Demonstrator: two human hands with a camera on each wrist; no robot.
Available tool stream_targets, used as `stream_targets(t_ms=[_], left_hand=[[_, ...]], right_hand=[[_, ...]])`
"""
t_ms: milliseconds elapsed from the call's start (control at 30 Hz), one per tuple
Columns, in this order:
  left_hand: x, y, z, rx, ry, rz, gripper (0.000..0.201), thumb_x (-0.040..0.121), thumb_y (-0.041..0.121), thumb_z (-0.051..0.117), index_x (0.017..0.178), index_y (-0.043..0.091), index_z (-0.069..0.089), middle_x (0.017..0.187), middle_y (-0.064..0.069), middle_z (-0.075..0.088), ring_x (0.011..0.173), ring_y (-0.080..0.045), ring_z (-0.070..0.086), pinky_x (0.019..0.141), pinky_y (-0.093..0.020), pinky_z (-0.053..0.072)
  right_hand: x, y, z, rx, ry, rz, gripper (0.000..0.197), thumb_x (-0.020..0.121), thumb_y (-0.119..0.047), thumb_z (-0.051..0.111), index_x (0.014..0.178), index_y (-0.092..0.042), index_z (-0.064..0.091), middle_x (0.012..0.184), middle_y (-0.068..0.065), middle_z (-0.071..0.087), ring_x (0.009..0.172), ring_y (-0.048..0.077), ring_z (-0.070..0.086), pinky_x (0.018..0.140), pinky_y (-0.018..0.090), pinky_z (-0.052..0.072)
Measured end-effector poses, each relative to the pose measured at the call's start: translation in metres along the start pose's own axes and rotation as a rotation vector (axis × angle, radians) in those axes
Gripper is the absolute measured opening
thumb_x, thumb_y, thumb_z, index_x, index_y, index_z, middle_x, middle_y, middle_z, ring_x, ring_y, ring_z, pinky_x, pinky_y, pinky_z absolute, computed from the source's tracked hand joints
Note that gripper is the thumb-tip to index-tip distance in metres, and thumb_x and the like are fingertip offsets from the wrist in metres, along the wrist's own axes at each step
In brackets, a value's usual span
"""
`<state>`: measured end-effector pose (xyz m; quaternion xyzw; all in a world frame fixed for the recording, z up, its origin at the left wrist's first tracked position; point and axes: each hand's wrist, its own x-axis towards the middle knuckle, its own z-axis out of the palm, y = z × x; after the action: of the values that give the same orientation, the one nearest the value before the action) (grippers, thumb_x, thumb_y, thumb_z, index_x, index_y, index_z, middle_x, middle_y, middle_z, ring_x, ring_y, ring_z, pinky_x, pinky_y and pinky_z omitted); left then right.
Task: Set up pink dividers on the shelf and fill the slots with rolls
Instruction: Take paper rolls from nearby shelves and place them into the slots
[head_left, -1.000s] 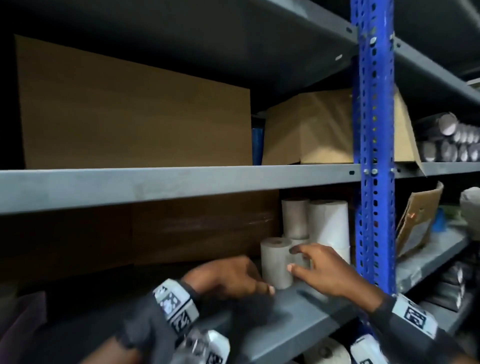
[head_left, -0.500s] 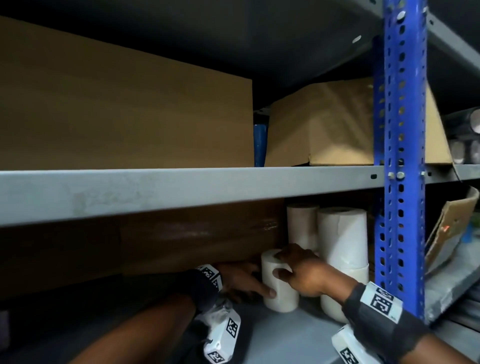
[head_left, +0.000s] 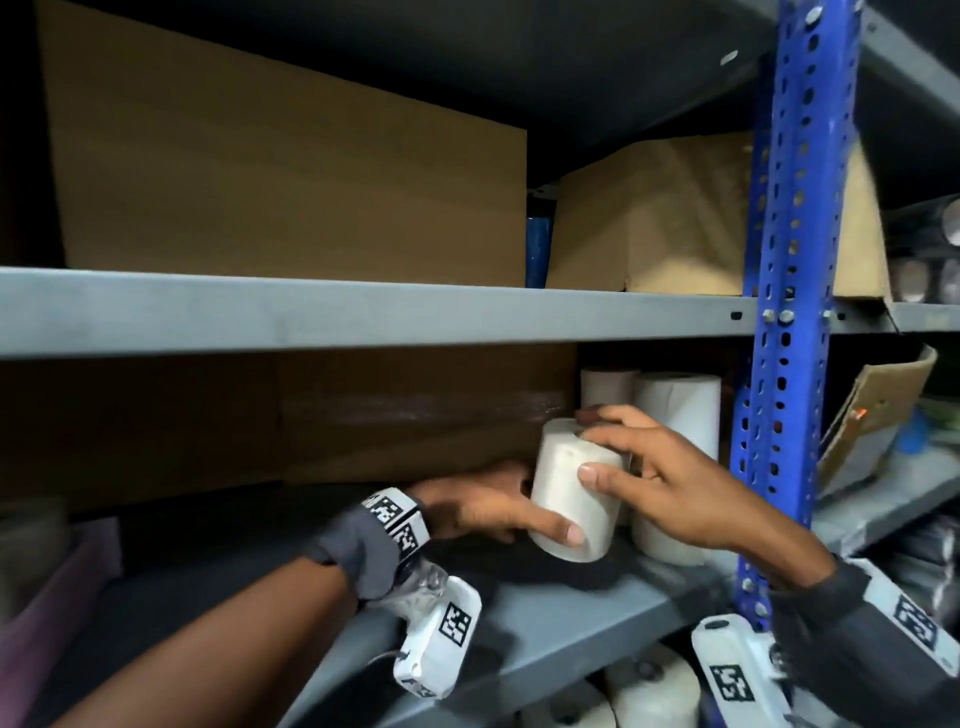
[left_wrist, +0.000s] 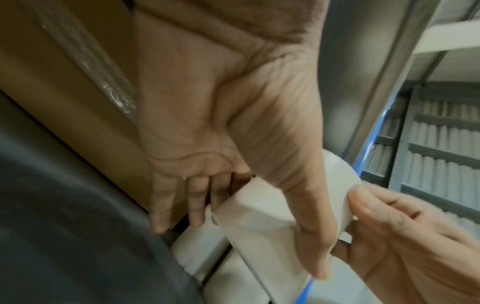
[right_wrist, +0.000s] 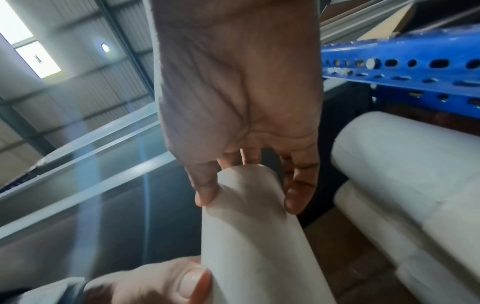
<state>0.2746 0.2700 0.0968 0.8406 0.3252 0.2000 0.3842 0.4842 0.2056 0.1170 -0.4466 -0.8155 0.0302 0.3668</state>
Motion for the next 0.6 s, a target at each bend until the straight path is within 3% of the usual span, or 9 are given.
stream_targets(t_ms=[33,100,200,300,433,600], left_hand=[[-0.015,0.006,0.002,-0.028,0.017,0.016,0.054,0.082,0.031,0.082,0.133,0.027,0.063,0.125,0.006,0.072,0.115,-0.012,0.064,0.099,-0.038,0.052],[-0.049,0.016,0.009,-0.097,0.068,0.051,0.048,0.083,0.02,0.083,0.129,0.017,0.067,0.123,0.001,0.074,0.115,-0.017,0.067,0.103,-0.035,0.052],[-0.105,0.026,0.024,-0.128,0.184,0.086,0.045,0.084,0.013,0.084,0.127,0.012,0.068,0.122,-0.004,0.075,0.118,-0.022,0.067,0.105,-0.04,0.053],[-0.164,0.029,0.043,-0.174,0.296,0.093,0.045,0.08,0.019,0.086,0.122,0.012,0.07,0.116,-0.004,0.076,0.112,-0.024,0.07,0.101,-0.045,0.055],[-0.246,0.031,0.084,-0.251,0.441,0.115,0.044,0.077,0.028,0.087,0.117,0.017,0.071,0.111,0.0,0.078,0.105,-0.02,0.073,0.095,-0.045,0.059],[-0.341,0.034,0.135,-0.31,0.543,0.127,0.045,0.073,0.042,0.084,0.111,0.022,0.072,0.105,0.005,0.078,0.097,-0.012,0.074,0.084,-0.034,0.063]], right_hand=[[-0.007,-0.013,-0.002,0.063,0.006,0.001,0.031,0.092,-0.024,0.067,0.122,-0.016,0.068,0.14,-0.009,0.048,0.126,-0.001,0.048,0.105,0.024,0.043],[-0.022,-0.039,-0.005,0.141,0.015,-0.007,0.032,0.09,-0.027,0.068,0.121,-0.018,0.069,0.138,-0.015,0.048,0.124,-0.005,0.048,0.1,0.017,0.043],[-0.043,-0.082,-0.003,0.19,-0.001,-0.022,0.04,0.083,-0.041,0.065,0.119,-0.024,0.069,0.136,-0.02,0.049,0.121,-0.005,0.051,0.089,0.012,0.045],[-0.065,-0.124,0.003,0.267,-0.02,-0.042,0.038,0.08,-0.044,0.067,0.114,-0.029,0.071,0.135,-0.019,0.052,0.12,-0.007,0.052,0.085,0.01,0.044],[-0.104,-0.178,0.016,0.245,-0.043,-0.085,0.035,0.08,-0.06,0.069,0.108,-0.039,0.072,0.132,-0.023,0.055,0.125,-0.005,0.051,0.099,0.024,0.046],[-0.153,-0.245,0.031,0.237,-0.138,-0.093,0.051,0.069,-0.075,0.067,0.111,-0.046,0.069,0.133,-0.025,0.053,0.126,0.001,0.052,0.102,0.042,0.051]])
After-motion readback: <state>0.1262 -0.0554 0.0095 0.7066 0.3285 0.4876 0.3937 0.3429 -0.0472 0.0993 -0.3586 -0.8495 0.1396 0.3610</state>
